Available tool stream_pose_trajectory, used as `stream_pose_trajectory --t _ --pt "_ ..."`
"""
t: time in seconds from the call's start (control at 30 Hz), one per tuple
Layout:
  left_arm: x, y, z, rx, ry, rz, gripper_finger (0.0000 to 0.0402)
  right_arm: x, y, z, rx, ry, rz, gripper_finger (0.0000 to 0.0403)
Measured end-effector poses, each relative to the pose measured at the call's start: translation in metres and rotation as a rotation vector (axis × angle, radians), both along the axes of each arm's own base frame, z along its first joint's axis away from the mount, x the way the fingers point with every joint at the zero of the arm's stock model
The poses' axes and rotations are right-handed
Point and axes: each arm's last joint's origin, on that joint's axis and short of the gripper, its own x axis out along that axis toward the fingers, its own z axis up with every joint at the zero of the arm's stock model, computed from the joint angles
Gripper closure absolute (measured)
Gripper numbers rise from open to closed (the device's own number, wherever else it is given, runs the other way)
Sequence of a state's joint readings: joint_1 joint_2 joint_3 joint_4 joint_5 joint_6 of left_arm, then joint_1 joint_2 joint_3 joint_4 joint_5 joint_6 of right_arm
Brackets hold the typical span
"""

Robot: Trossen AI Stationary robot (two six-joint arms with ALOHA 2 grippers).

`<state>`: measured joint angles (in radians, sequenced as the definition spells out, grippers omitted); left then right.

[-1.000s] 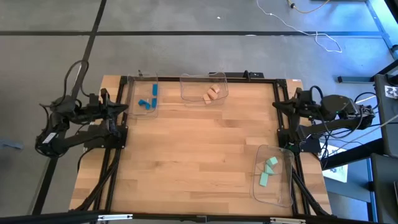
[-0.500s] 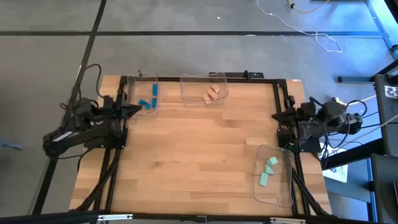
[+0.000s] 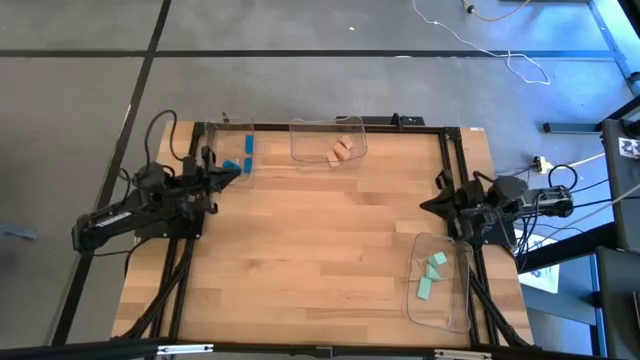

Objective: Sort & place blocks by color
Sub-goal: Return to Home Position

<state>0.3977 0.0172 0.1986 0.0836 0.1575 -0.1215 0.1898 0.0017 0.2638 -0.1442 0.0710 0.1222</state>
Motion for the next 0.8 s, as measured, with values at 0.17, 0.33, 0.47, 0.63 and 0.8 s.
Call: stream_pose_trajectory --t 0.17,0.33,0.47,0.63,0.8 --pt "0.005 0.003 -0.016 -0.021 0.032 0.033 0.0402 0.007 0.002 -0.017 -0.004 0.033 0.026 0.0403" --pt "0.01 0.005 -0.03 0.011 0.076 0.047 0.0402 0.014 0.004 -0.033 -0.008 0.022 0.066 0.0403" --pt "0.012 0.006 -0.041 0.022 0.094 0.049 0.0402 0.02 0.005 -0.046 -0.023 -0.026 0.054 0.0403" --pt "0.016 0.008 -0.058 0.03 0.14 0.054 0.0402 0.023 0.004 -0.058 -0.082 -0.033 0.03 0.0403" --pt "0.017 0.007 -0.059 0.068 0.156 0.021 0.0402 0.024 0.002 -0.058 -0.105 -0.032 0.005 0.0403"
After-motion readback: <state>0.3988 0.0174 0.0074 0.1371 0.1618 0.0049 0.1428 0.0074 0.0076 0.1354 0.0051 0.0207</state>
